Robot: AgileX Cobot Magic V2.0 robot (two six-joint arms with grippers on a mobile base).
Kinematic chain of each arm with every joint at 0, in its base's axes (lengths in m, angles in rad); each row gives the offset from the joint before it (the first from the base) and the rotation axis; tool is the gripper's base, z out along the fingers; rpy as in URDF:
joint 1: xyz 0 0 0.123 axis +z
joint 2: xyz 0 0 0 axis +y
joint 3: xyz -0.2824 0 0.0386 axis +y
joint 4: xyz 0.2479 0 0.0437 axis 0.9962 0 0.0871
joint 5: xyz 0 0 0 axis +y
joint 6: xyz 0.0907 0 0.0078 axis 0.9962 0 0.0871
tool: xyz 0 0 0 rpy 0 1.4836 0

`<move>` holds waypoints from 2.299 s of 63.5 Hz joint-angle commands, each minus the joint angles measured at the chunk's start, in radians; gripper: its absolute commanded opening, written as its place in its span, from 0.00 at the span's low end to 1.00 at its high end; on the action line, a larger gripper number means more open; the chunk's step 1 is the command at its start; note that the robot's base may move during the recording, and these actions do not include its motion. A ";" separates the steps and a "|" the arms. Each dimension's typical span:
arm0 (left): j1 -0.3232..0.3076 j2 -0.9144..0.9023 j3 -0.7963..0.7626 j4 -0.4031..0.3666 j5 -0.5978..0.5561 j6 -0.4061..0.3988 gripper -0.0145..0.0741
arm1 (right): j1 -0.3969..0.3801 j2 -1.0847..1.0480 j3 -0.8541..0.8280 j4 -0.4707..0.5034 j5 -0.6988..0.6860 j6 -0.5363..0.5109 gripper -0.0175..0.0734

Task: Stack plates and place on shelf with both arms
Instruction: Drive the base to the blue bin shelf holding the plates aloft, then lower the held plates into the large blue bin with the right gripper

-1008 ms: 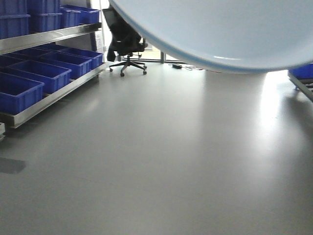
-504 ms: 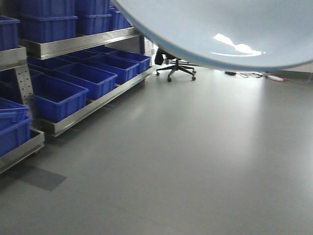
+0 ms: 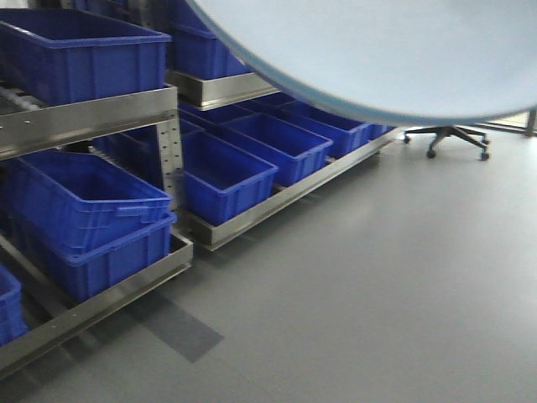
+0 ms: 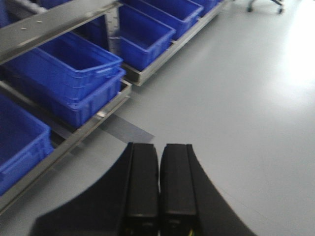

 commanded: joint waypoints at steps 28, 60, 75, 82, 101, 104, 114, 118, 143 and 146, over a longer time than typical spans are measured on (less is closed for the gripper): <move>-0.007 0.001 -0.029 -0.006 -0.072 -0.010 0.26 | -0.002 -0.006 -0.029 0.016 -0.098 0.000 0.26; -0.007 0.001 -0.029 -0.006 -0.072 -0.010 0.26 | -0.002 -0.006 -0.029 0.016 -0.098 0.000 0.26; -0.007 0.001 -0.029 -0.006 -0.072 -0.010 0.26 | -0.002 -0.006 -0.029 0.016 -0.098 0.000 0.26; -0.007 0.001 -0.029 -0.006 -0.072 -0.010 0.26 | -0.002 -0.006 -0.029 0.016 -0.098 0.000 0.26; -0.007 0.001 -0.029 -0.006 -0.072 -0.010 0.26 | -0.002 -0.006 -0.029 0.016 -0.098 0.000 0.26; -0.007 0.001 -0.029 -0.006 -0.072 -0.010 0.26 | -0.002 -0.006 -0.029 0.016 -0.098 0.000 0.26; -0.007 0.001 -0.029 -0.006 -0.072 -0.010 0.26 | -0.002 -0.006 -0.029 0.016 -0.098 0.000 0.26; -0.007 0.001 -0.029 -0.006 -0.072 -0.010 0.26 | -0.002 -0.006 -0.029 0.016 -0.098 0.000 0.26; -0.007 0.001 -0.029 -0.006 -0.072 -0.010 0.26 | -0.002 -0.006 -0.029 0.016 -0.098 0.000 0.26; -0.007 0.001 -0.029 -0.006 -0.072 -0.010 0.26 | -0.002 -0.006 -0.029 0.016 -0.098 0.000 0.26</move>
